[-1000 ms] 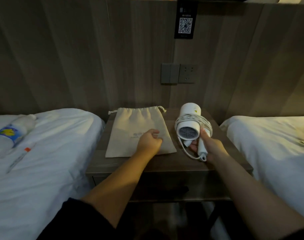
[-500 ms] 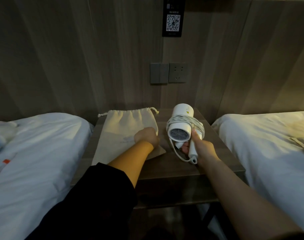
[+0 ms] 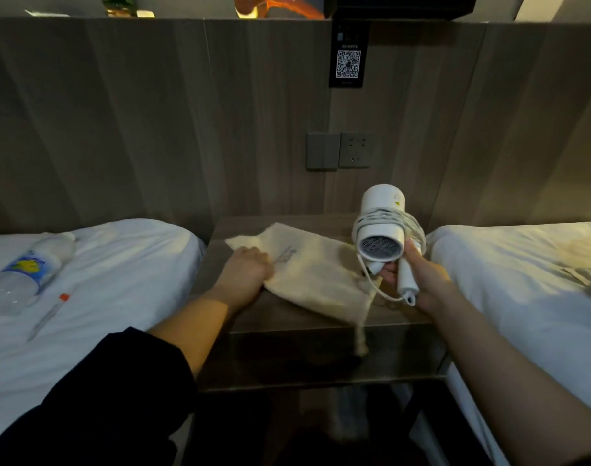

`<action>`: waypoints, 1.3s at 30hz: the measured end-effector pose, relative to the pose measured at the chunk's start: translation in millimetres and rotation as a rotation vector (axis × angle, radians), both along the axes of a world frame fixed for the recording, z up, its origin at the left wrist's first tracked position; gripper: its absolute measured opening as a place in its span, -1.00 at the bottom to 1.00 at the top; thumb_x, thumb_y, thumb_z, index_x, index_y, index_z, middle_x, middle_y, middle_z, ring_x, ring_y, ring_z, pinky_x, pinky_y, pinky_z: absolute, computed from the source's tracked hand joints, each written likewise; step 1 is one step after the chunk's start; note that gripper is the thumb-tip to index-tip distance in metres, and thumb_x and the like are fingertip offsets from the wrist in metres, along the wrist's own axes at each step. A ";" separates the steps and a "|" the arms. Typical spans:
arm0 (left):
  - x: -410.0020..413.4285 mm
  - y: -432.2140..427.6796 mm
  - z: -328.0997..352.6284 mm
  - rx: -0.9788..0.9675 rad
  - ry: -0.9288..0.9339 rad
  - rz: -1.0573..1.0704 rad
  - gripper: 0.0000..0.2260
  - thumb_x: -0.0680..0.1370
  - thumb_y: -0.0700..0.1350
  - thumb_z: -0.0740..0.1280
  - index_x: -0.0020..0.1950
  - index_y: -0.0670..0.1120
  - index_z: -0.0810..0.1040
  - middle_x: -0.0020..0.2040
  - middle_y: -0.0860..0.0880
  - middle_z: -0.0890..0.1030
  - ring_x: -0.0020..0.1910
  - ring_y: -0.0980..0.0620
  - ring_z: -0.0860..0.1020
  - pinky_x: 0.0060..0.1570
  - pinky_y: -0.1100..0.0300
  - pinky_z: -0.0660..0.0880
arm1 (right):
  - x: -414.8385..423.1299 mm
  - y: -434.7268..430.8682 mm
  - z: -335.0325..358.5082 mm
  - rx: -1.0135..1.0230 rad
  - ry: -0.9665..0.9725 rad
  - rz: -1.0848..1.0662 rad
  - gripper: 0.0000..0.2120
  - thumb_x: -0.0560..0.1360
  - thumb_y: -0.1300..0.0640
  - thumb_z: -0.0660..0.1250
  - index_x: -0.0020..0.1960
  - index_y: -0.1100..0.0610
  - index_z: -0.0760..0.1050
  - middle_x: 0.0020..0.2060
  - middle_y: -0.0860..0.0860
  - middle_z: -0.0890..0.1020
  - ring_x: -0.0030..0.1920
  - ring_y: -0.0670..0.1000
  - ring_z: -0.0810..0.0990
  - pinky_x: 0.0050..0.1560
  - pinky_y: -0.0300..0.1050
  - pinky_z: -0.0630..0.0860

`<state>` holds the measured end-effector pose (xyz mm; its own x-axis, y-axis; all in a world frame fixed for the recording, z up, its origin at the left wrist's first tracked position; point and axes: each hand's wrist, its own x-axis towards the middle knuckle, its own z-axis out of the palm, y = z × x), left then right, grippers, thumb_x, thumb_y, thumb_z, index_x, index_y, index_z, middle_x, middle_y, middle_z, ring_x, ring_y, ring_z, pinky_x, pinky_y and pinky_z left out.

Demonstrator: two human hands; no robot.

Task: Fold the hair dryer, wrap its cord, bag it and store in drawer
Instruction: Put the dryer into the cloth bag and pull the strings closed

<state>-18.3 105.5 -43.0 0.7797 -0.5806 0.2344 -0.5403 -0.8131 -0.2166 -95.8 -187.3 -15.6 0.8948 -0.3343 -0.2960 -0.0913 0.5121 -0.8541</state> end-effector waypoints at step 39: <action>-44.7 -72.4 77.8 -1.684 0.953 0.337 -0.87 0.48 -0.16 0.38 -0.25 -0.17 0.55 -0.29 -0.13 0.63 -0.39 -0.02 0.59 -0.44 0.28 0.48 | -64.9 35.2 17.8 -0.622 -0.009 0.234 -0.63 0.47 -0.01 0.37 0.01 0.32 0.54 -0.35 0.19 0.67 -0.44 0.04 0.62 -0.41 -0.12 0.60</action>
